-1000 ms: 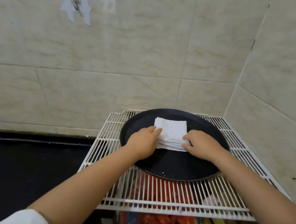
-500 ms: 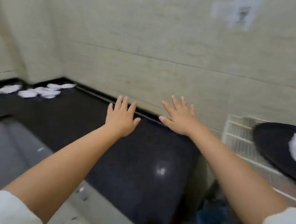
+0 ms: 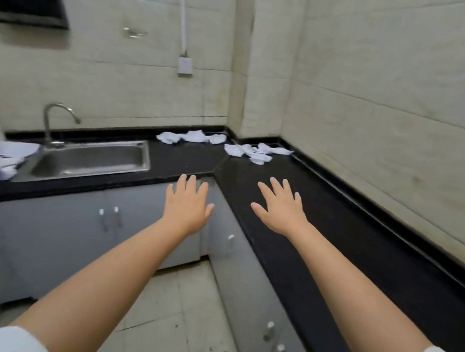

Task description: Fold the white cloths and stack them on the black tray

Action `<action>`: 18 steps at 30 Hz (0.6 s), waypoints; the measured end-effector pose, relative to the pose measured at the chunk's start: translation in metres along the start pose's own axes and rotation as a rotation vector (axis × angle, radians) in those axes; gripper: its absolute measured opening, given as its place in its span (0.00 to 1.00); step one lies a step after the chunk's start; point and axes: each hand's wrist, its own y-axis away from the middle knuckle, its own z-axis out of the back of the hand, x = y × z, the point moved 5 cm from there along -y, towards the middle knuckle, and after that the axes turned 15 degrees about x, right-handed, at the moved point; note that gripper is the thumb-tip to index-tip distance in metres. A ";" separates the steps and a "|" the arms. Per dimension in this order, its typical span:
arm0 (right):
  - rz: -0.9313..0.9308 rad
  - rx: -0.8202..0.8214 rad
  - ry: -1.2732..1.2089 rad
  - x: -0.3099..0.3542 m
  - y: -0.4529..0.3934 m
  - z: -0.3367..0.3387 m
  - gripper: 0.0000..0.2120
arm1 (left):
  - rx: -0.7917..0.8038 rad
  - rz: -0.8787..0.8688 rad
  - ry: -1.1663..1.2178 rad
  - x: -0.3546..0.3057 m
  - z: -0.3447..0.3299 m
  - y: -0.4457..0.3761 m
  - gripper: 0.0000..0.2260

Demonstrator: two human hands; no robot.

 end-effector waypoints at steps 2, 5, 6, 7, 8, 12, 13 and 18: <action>0.041 0.020 0.009 0.011 -0.052 0.000 0.27 | 0.016 0.029 -0.011 0.024 -0.002 -0.037 0.25; 0.079 0.055 0.019 0.011 -0.135 0.007 0.27 | 0.031 0.050 -0.030 0.051 0.003 -0.109 0.25; 0.078 0.063 0.015 0.007 -0.163 0.011 0.27 | 0.031 0.055 -0.036 0.057 0.007 -0.135 0.25; 0.076 0.069 0.015 0.003 -0.190 0.017 0.27 | 0.031 0.059 -0.041 0.062 0.012 -0.160 0.25; 0.075 0.073 0.014 -0.003 -0.216 0.023 0.27 | 0.029 0.059 -0.044 0.066 0.017 -0.184 0.25; 0.053 0.071 0.005 -0.027 -0.298 0.054 0.27 | 0.044 0.033 -0.026 0.074 0.038 -0.271 0.24; 0.040 0.074 -0.001 -0.034 -0.314 0.060 0.26 | 0.049 0.021 -0.024 0.074 0.041 -0.290 0.24; -0.050 0.094 -0.078 -0.075 -0.383 0.067 0.25 | 0.064 -0.053 -0.004 0.070 0.046 -0.393 0.24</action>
